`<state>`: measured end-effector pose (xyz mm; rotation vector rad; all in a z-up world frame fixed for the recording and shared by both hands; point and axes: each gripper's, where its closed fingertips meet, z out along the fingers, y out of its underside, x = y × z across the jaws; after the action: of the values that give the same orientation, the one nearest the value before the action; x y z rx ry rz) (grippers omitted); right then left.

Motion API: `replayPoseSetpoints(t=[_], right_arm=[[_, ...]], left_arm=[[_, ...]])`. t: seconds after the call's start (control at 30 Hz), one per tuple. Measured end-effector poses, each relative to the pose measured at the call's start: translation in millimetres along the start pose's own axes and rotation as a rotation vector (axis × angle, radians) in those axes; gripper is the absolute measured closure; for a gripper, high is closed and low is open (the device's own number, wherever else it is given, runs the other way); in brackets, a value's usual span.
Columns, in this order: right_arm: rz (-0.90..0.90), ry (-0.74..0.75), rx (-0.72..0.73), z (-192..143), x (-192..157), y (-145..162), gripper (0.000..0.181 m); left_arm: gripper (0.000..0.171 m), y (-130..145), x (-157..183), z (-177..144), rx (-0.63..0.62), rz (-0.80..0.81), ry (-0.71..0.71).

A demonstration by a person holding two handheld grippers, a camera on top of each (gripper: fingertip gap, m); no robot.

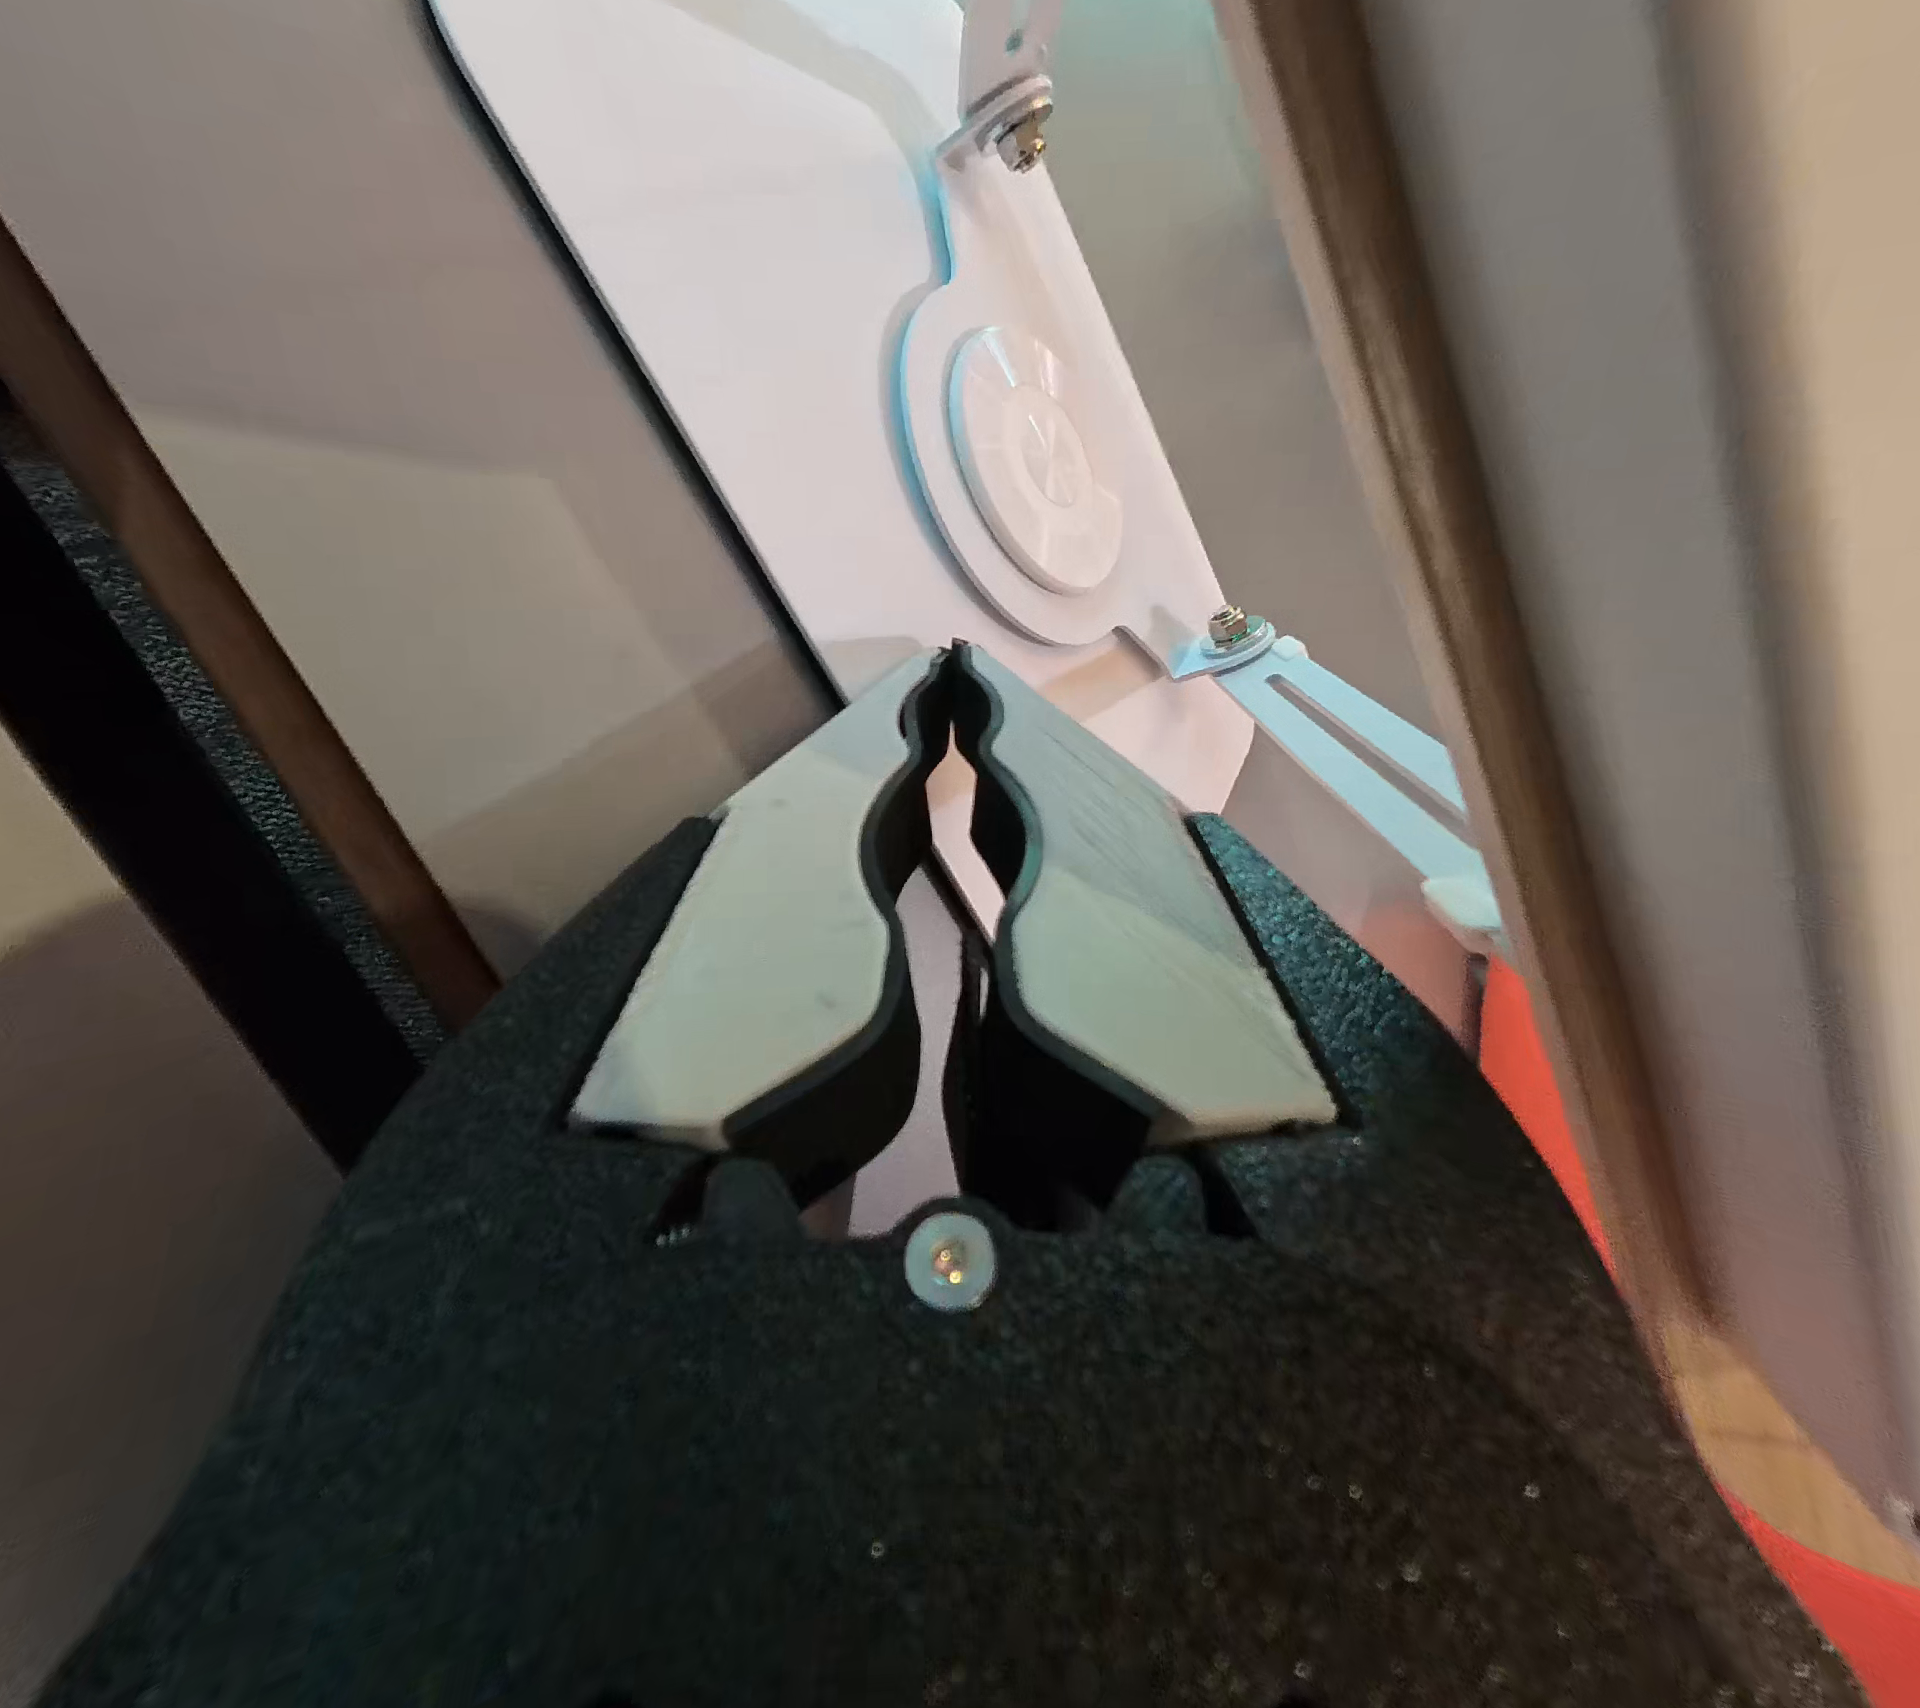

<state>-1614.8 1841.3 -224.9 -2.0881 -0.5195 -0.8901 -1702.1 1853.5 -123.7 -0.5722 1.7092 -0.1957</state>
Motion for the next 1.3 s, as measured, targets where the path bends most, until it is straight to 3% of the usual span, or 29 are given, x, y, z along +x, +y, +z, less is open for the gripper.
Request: replayPoseSetpoints(t=[0.17,0.37,0.43,0.57,0.73,0.83,0.93,0.97,1.0,1.07,1.13,1.3], right_arm=[[0.019,-0.014,0.0,-0.3,0.2,-0.3,0.181],[0.036,0.03,0.004,-13.3,4.9,-4.9,0.181],[0.096,0.039,0.125,-46.8,4.7,-29.7,0.181],[0.246,-0.093,0.307,-113.7,-15.7,-68.5,0.181],[0.344,-0.355,0.548,-189.1,-49.4,-96.6,0.181],[0.488,-0.198,0.684,-221.8,12.2,-97.5,0.181],[0.773,-0.06,0.662,-219.8,84.8,-59.2,0.176],[0.881,-0.059,0.628,-211.8,99.6,-43.1,0.151],[0.975,-0.072,0.599,-203.8,108.7,-30.1,0.143],[1.062,-0.166,0.574,-189.2,107.1,-27.0,0.141],[1.063,-0.25,0.515,-170.5,93.6,-35.0,0.142],[1.014,-0.261,0.529,-164.6,81.2,-53.0,0.168]], left_arm=[[0.153,-5.1,3.1,0.1,0.063,-0.002,-0.066],[0.15,9.3,-4.5,-1.0,-0.038,-0.061,-0.042],[0.149,28.1,-13.2,-2.5,-0.094,-0.111,-0.041],[0.147,72.6,-36.8,4.1,-0.176,-0.222,-0.09],[0.145,93.3,-50.8,19.1,-0.215,-0.192,-0.069],[0.142,95.3,-52.4,19.6,-0.195,-0.229,-0.065],[0.138,88.6,-48.4,6.6,-0.185,-0.293,-0.116],[0.141,83.6,-42.9,-1.7,-0.157,-0.333,-0.119],[0.143,78.1,-34.8,-10.3,-0.121,-0.392,-0.112],[0.149,64.1,-3.1,-19.0,-0.034,-0.534,0.009],[0.169,62.6,36.4,-9.7,-0.063,-0.603,0.209],[0.171,95.0,39.4,32.4,-0.218,-0.601,0.221]])
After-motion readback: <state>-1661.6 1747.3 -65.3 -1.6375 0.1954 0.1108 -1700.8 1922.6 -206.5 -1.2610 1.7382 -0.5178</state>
